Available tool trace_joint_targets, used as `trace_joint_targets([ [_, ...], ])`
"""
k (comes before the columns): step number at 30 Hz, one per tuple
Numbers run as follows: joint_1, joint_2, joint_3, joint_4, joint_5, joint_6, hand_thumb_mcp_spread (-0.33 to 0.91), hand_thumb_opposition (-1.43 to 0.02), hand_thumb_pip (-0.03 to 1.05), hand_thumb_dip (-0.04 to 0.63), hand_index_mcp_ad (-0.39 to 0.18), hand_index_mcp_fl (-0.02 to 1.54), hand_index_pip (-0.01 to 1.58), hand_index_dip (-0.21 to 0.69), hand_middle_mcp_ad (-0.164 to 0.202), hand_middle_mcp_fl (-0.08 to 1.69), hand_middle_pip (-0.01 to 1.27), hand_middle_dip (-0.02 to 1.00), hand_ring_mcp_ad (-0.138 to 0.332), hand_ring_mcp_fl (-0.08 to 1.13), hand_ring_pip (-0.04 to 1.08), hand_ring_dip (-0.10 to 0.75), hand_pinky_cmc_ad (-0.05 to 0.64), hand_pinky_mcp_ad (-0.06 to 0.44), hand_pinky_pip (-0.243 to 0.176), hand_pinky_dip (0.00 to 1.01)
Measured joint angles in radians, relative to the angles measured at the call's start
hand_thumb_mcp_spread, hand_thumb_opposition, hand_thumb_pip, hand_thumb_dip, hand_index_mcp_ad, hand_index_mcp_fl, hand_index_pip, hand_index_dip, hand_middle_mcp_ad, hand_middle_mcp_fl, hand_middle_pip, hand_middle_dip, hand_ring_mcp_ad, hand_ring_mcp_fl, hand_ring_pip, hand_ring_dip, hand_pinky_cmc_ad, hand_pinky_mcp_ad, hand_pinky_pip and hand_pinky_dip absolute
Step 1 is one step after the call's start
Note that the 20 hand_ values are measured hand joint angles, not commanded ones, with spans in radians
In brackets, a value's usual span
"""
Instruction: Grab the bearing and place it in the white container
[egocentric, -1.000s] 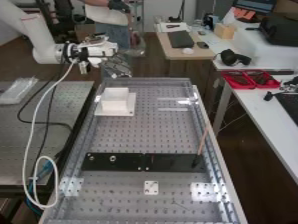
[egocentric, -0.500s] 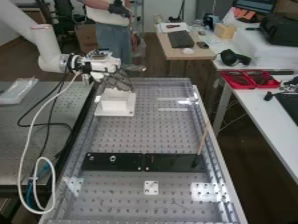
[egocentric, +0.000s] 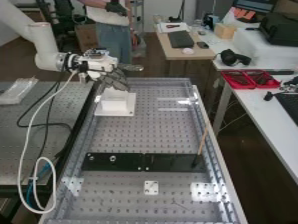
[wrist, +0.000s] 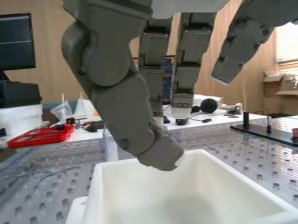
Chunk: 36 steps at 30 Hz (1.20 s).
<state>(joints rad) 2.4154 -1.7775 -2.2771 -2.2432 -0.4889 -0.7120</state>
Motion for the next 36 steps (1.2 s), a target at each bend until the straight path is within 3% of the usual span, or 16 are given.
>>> trace_joint_targets([
  [7,0.045,0.014,-0.012,0.007,0.060,0.002,0.89,-1.08,0.58,0.379,-0.225,0.11,0.12,-0.171,-0.094,0.69,0.72,0.90,0.009,0.54,0.12,0.679,0.461,0.264,0.037,0.18],
  [9,0.049,0.012,-0.012,0.001,0.069,0.014,0.89,-1.08,0.63,0.384,-0.225,0.11,0.12,-0.171,-0.094,0.69,0.72,0.90,0.009,0.54,0.12,0.679,0.461,0.264,0.037,0.18],
  [18,0.062,-0.002,-0.004,-0.061,0.092,0.084,0.89,-1.08,0.61,0.387,-0.222,0.11,0.12,-0.171,-0.094,0.68,0.72,0.90,0.009,0.53,0.12,0.679,0.461,0.265,0.037,0.18],
  [20,0.063,-0.004,0.000,-0.080,0.095,0.097,0.81,-1.07,0.58,0.379,-0.222,0.11,0.12,-0.171,-0.098,0.64,0.69,0.90,0.012,0.53,0.11,0.679,0.461,0.265,0.037,0.18],
  [24,0.061,-0.007,0.009,-0.127,0.098,0.134,0.66,-1.00,0.58,0.379,-0.223,0.11,0.12,-0.175,-0.051,0.67,0.56,0.90,0.009,0.46,0.11,0.679,0.461,0.265,0.037,0.18],
  [27,0.058,-0.007,0.014,-0.161,0.100,0.155,0.62,-0.93,0.58,0.379,-0.222,0.09,0.12,-0.175,-0.037,0.59,0.55,0.89,0.016,0.41,0.11,0.677,0.459,0.262,0.037,0.18],
  [36,0.053,0.005,0.009,-0.146,0.104,0.138,0.58,-0.90,0.63,0.380,-0.222,0.08,0.12,-0.175,-0.038,0.47,0.51,0.84,0.024,0.35,0.11,0.654,0.457,0.265,0.037,0.18],
])
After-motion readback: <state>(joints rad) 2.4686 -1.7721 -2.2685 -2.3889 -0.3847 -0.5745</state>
